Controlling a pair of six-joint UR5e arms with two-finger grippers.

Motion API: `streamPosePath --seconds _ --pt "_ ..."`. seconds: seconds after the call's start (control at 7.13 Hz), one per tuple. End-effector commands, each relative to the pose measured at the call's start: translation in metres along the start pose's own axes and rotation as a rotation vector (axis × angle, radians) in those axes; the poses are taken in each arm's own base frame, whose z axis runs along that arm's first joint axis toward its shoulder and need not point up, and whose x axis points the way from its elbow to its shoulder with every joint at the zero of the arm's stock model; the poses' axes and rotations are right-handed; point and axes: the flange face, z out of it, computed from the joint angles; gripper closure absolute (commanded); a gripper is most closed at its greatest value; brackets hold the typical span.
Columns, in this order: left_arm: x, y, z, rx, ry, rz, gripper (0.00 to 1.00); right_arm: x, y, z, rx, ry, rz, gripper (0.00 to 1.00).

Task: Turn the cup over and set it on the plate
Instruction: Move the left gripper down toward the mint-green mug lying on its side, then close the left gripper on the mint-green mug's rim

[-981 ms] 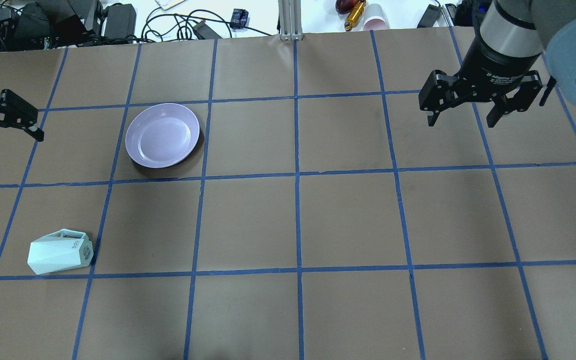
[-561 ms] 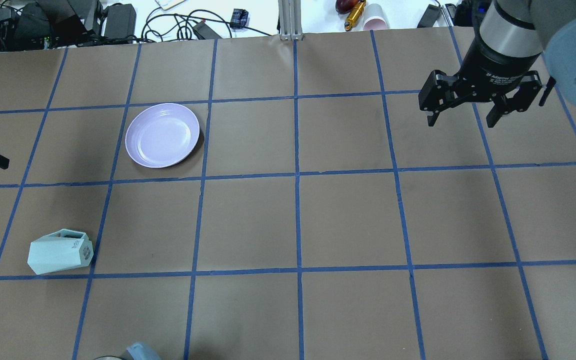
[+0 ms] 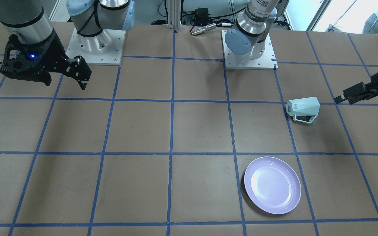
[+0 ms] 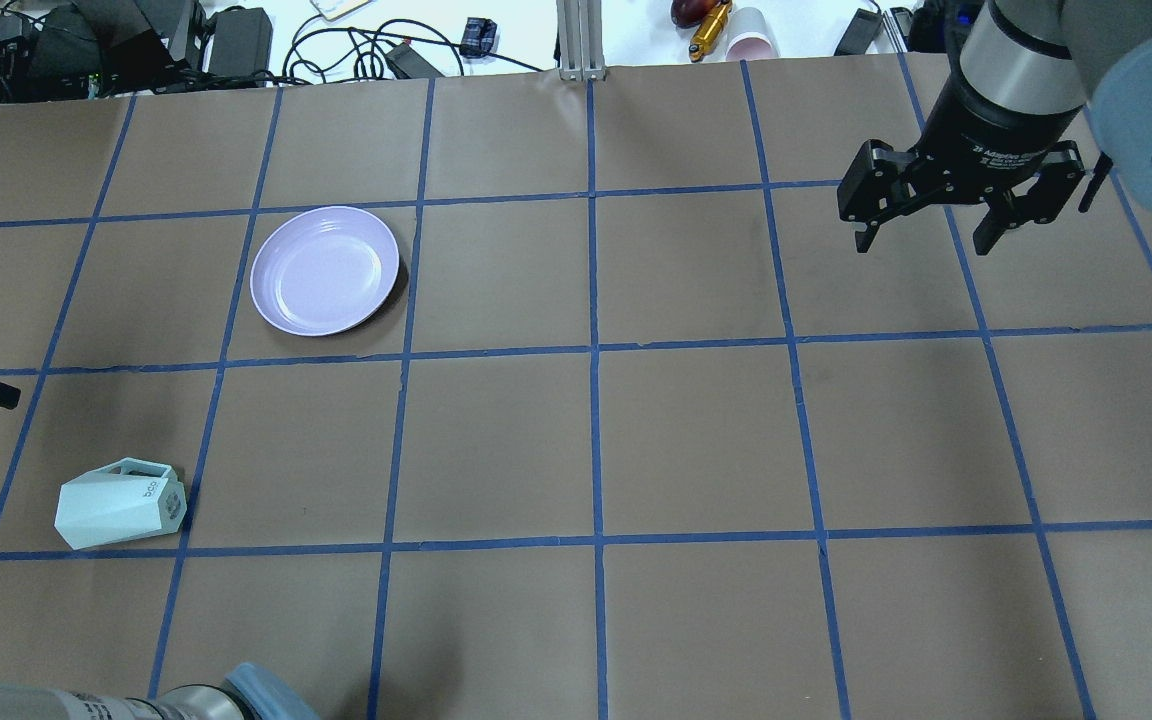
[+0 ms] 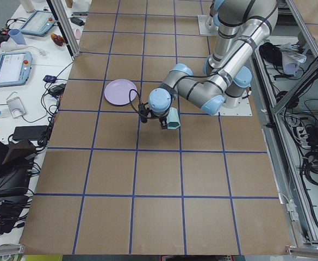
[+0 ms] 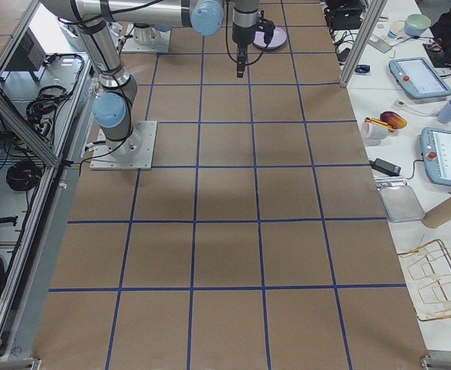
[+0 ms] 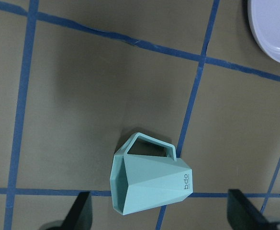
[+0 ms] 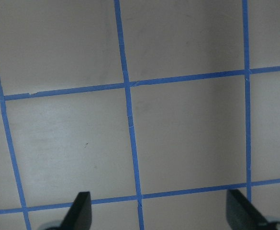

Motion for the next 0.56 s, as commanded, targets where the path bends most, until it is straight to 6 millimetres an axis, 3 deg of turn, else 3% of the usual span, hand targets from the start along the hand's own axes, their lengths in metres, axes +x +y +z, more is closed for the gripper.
streamPosePath --seconds 0.0,0.42 --pt "-0.010 0.002 0.041 -0.037 0.089 0.062 0.00 0.000 0.000 0.000 0.000 0.000 0.000 0.00" --pt "-0.042 0.000 0.068 -0.079 0.142 0.068 0.00 0.000 0.000 0.000 0.000 -0.002 0.000 0.00"
